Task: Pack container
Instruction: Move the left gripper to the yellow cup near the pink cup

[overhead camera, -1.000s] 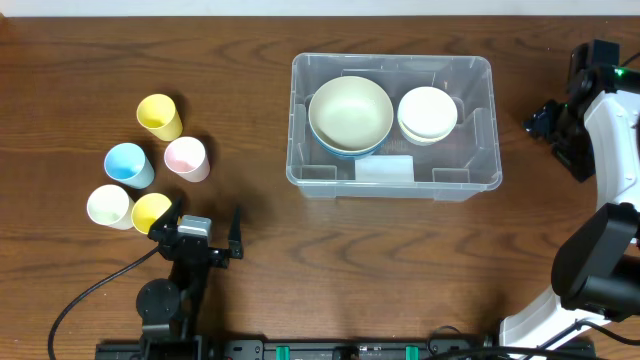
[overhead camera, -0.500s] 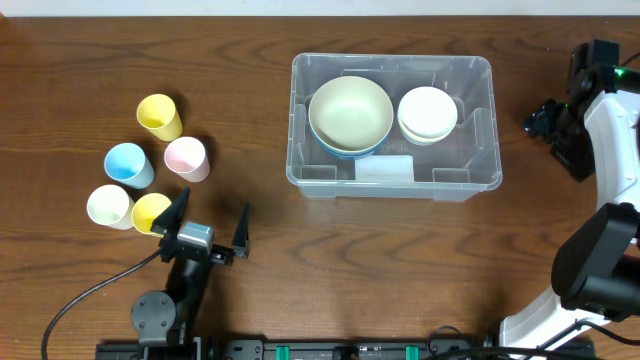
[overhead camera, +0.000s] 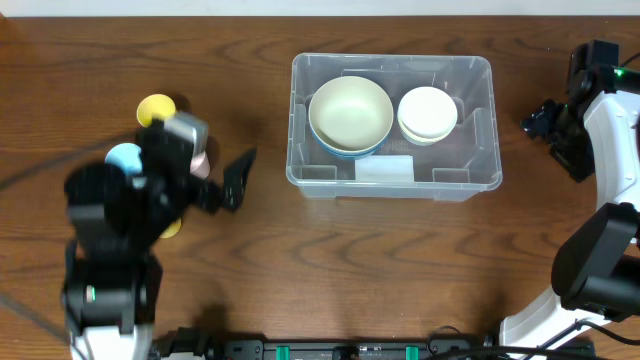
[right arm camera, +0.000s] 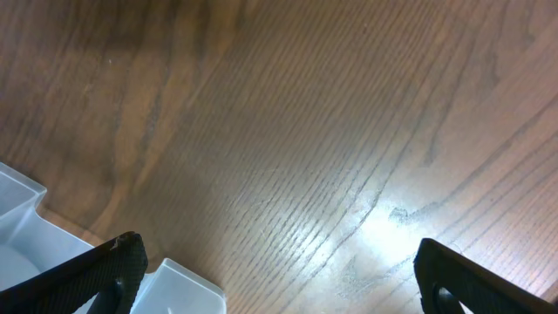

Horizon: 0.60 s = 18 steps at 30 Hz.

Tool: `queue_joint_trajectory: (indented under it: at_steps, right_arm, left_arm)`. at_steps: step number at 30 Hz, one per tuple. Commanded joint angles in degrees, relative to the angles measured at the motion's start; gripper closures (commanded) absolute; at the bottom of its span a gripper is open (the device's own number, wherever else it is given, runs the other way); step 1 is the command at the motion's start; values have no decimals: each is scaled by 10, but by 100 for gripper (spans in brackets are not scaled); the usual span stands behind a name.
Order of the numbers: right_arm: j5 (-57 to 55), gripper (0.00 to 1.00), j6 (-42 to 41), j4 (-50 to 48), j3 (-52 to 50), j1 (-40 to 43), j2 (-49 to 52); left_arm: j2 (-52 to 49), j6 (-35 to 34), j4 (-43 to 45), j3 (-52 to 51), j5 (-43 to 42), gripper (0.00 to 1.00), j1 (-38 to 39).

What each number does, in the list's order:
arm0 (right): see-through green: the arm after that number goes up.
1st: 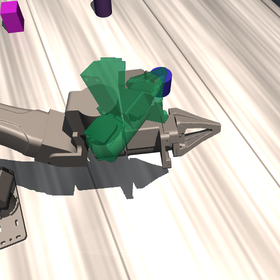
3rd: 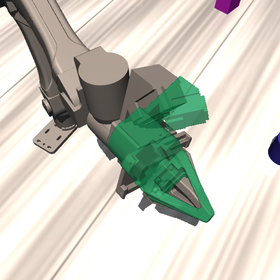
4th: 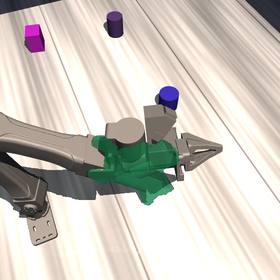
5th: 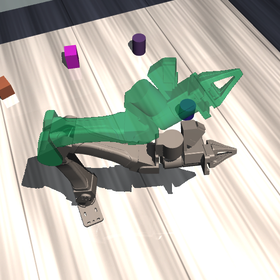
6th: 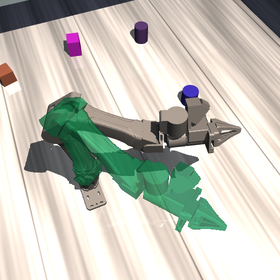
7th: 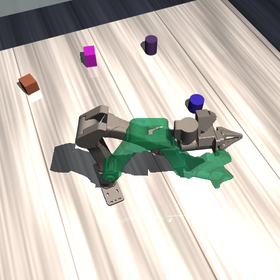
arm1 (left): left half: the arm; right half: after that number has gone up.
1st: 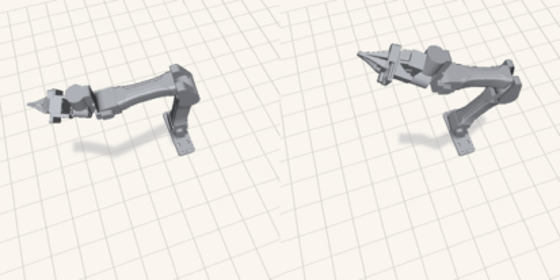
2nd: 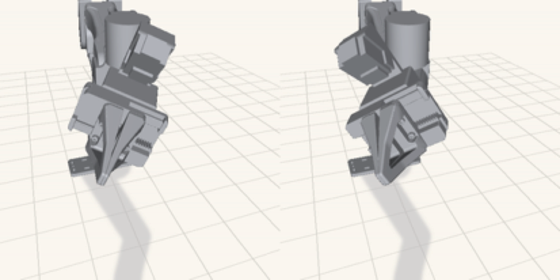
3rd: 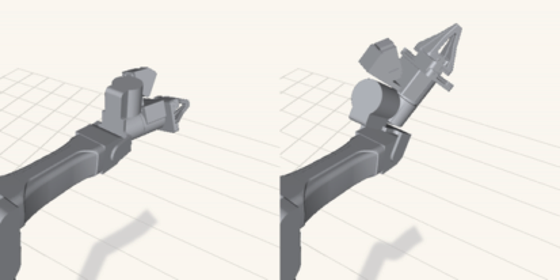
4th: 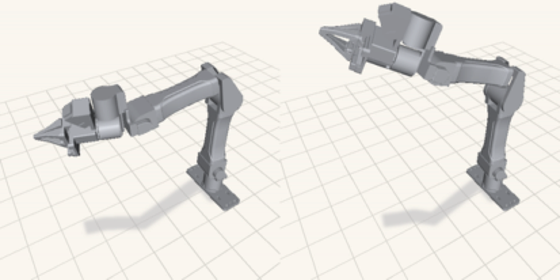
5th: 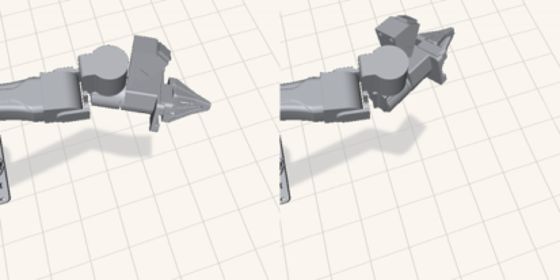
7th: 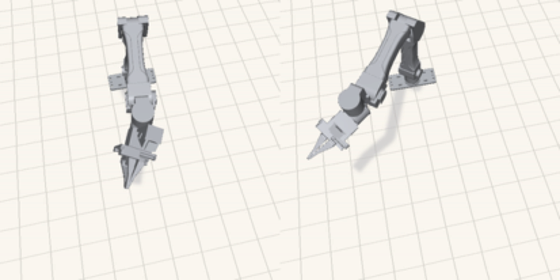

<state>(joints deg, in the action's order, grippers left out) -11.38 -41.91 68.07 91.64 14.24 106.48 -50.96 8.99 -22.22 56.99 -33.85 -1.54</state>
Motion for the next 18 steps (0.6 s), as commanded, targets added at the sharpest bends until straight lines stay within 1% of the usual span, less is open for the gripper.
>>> queue_joint_trajectory:
  at_steps: [1, 2, 3, 5, 7, 10, 14, 18]
  right_arm:
    - [-6, 1, -9, 0, -2, 4, -7]
    - [-6, 1, -9, 0, -2, 4, -7]
    - [-6, 1, -9, 0, -2, 4, -7]
    - [-6, 1, -9, 0, -2, 4, -7]
    - [-6, 1, -9, 0, -2, 4, -7]
    - [-6, 1, -9, 0, -2, 4, -7]
    - [-6, 1, -9, 0, -2, 4, -7]
    - [-6, 1, -9, 0, -2, 4, -7]
  left_arm:
    - [-70, -122, -34, 57, 54, 2, -17]
    - [-92, -157, -73, 85, 87, 2, -27]
    - [-116, -174, -123, 118, 119, 2, -39]
    - [-157, -179, -212, 175, 183, 2, -61]
    - [-189, -179, -255, 207, 217, 2, -79]
    - [-212, -179, -260, 209, 203, 2, -93]
    - [-245, -183, -317, 203, 195, 2, -93]
    - [-293, -216, -370, 203, 196, 2, -93]
